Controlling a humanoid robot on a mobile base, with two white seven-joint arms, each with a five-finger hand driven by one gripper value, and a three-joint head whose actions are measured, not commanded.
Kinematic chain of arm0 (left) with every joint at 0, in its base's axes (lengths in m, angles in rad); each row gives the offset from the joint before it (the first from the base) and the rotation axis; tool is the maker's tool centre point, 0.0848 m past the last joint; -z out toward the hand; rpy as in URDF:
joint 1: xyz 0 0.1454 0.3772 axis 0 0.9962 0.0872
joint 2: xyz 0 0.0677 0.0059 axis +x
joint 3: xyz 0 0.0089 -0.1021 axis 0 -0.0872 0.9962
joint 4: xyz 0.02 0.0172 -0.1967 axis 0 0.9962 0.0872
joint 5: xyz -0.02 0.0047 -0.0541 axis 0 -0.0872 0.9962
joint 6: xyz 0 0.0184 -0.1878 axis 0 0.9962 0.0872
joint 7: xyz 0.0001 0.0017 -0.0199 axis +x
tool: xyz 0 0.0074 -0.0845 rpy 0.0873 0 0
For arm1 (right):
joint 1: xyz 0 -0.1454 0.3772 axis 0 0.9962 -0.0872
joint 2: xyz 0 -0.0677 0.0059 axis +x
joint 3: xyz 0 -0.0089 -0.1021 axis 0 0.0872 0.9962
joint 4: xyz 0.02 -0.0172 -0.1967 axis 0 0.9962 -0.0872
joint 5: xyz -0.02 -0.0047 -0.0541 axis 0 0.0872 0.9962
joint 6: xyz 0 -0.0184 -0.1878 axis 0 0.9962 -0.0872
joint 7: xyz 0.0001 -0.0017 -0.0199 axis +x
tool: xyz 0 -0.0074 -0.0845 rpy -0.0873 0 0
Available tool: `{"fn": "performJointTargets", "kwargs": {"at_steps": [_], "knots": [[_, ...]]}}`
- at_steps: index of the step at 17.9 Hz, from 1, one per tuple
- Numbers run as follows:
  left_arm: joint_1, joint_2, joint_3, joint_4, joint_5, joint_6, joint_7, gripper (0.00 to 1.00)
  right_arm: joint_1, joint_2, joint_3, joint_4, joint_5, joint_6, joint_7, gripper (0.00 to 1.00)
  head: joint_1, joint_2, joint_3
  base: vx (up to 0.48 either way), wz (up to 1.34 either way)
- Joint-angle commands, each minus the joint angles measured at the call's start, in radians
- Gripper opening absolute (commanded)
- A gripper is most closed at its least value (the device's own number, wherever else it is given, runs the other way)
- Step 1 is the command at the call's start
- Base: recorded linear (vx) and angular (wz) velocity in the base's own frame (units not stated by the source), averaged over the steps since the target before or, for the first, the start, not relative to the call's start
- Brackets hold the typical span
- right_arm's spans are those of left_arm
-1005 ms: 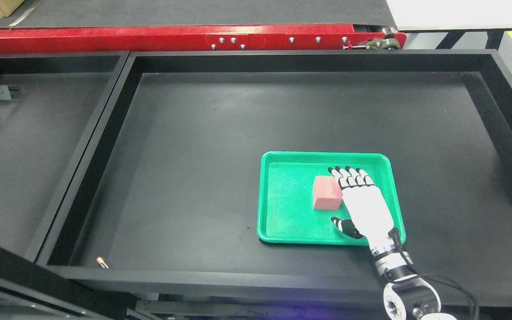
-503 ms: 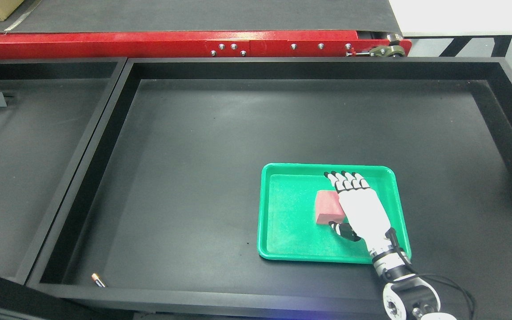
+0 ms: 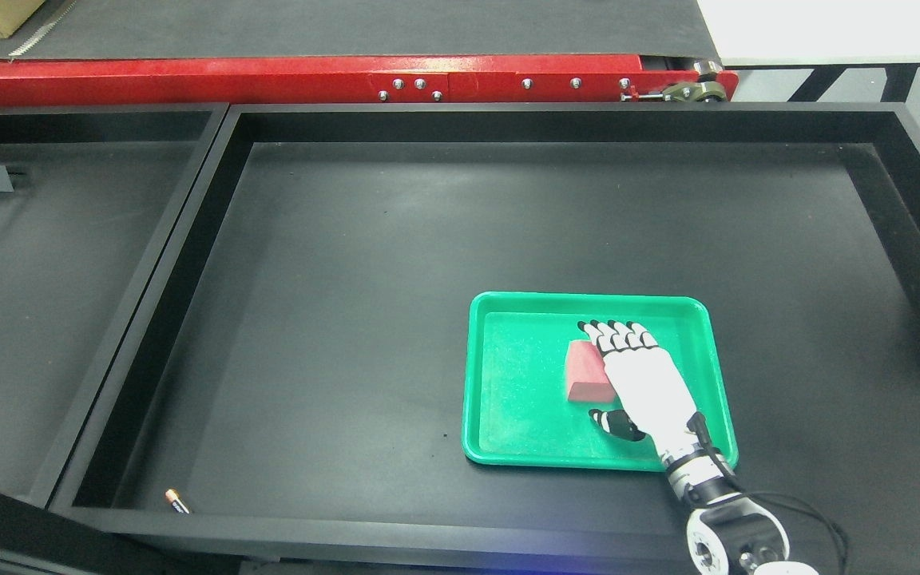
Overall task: Pick pink block from left shelf to tray
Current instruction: 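Close the right hand fingers around the pink block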
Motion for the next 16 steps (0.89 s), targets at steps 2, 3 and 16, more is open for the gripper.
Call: {"fn": "performJointTargets", "kwargs": {"at_steps": [2,3,16], "knots": [[-0.031,0.017,0.000,-0.017,0.000,0.000,0.001,1.00,-0.014,-0.018,-0.001,0.034,0.001,-0.014,0.011,0.96,0.0000,0.000,0.000,0.000,0.00],[-0.029,0.017,0.000,-0.017,0.000,0.000,0.001,1.00,-0.015,-0.018,-0.001,0.036,0.001,-0.014,0.011,0.96,0.0000,0.000,0.000,0.000,0.00],[-0.029,0.017,0.000,-0.017,0.000,0.000,0.001,1.00,-0.064,-0.018,-0.004,0.088,-0.001,-0.014,0.034,0.95,0.0000,0.000,0.000,0.000,0.00]]}}
